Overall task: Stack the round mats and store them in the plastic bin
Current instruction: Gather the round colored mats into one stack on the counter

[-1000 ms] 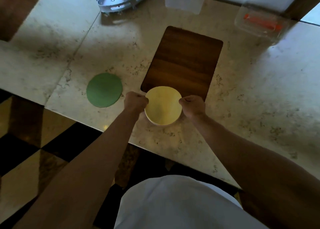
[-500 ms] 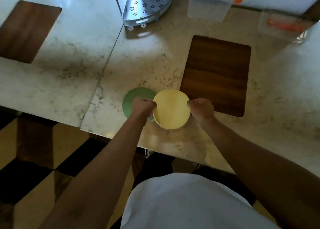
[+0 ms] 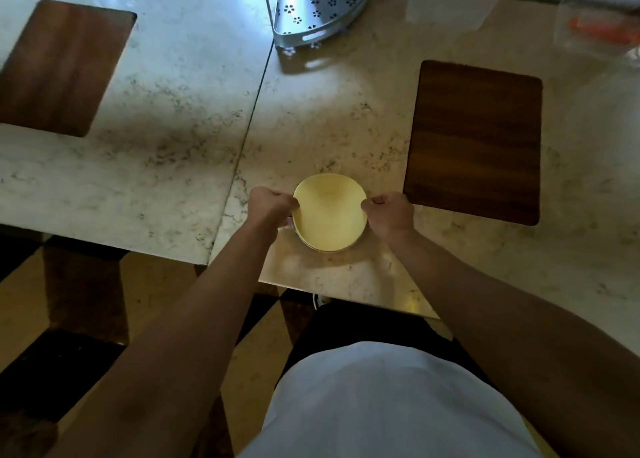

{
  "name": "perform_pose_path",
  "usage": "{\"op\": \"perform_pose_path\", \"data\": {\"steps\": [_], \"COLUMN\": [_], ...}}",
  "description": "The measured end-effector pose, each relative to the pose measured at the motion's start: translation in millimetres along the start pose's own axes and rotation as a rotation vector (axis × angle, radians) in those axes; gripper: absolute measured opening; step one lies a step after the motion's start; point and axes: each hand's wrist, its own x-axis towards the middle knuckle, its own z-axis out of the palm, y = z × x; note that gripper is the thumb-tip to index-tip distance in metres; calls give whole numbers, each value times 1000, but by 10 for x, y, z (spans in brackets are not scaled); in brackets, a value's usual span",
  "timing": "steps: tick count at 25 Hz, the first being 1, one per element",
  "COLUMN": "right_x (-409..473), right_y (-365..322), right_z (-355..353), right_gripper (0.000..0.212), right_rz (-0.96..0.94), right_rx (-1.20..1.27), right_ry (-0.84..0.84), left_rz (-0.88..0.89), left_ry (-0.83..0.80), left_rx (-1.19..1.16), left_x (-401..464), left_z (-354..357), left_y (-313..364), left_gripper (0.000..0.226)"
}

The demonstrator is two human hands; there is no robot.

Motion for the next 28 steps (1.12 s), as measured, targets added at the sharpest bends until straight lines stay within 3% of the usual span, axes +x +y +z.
{"op": "perform_pose_path", "data": {"steps": [21,28], "right_x": [78,63], "right_y": [-3,-45], "right_z": [142,136], "right_gripper": [25,25], "right_rz": [36,67], "right_rx": [-64,-67], "right_ry": [67,98], "left_rz": [17,191], "left_ry": [43,117], "left_rx": [148,511], "left_x": [258,197], "left_z": [1,86], "left_y": [-130,-90], "left_gripper": [25,24]}}
